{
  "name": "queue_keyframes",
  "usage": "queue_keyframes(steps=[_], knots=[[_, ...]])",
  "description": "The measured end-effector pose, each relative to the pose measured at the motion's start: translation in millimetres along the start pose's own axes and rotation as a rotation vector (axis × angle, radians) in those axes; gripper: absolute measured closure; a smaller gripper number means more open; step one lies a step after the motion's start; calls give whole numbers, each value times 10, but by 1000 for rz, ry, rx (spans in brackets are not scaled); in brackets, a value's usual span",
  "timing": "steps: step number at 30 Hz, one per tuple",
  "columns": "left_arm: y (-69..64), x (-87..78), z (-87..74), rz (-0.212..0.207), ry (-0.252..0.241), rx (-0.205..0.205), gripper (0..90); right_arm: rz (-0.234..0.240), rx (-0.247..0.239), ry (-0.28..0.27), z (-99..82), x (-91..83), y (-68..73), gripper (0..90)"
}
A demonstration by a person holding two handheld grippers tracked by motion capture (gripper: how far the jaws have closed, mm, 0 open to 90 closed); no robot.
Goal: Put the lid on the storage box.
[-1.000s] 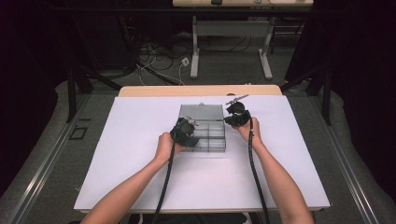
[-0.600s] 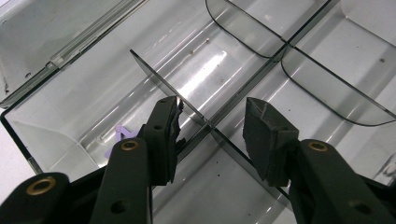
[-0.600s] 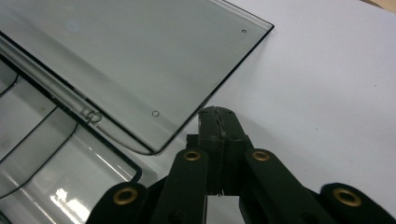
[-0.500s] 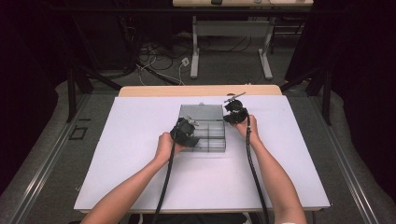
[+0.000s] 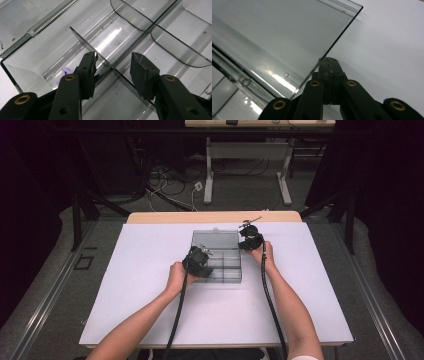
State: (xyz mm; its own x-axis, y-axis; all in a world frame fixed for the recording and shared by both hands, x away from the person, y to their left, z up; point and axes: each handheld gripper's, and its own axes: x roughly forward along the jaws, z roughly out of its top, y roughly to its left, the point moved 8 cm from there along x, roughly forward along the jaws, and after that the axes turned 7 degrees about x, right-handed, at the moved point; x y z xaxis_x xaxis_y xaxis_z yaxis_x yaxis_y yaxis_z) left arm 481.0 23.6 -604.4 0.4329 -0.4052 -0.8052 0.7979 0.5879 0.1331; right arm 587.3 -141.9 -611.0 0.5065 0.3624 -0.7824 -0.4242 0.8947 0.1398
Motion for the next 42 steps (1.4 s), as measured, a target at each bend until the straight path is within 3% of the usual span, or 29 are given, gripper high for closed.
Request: queue_keyframes(steps=[1, 8, 13, 42], knots=[[0, 0, 0, 0, 0, 0, 557, 7, 2, -18, 13, 15, -2, 900], [0, 0, 0, 0, 0, 1, 556, -19, 16, -3, 53, 24, -17, 900], [1, 0, -1, -1, -1, 1, 556, -24, 18, -26, 107, 24, -27, 900], [-1, 0, -1, 1, 1, 3, 556, -34, -43, -148, 280, -205, 2, 900]])
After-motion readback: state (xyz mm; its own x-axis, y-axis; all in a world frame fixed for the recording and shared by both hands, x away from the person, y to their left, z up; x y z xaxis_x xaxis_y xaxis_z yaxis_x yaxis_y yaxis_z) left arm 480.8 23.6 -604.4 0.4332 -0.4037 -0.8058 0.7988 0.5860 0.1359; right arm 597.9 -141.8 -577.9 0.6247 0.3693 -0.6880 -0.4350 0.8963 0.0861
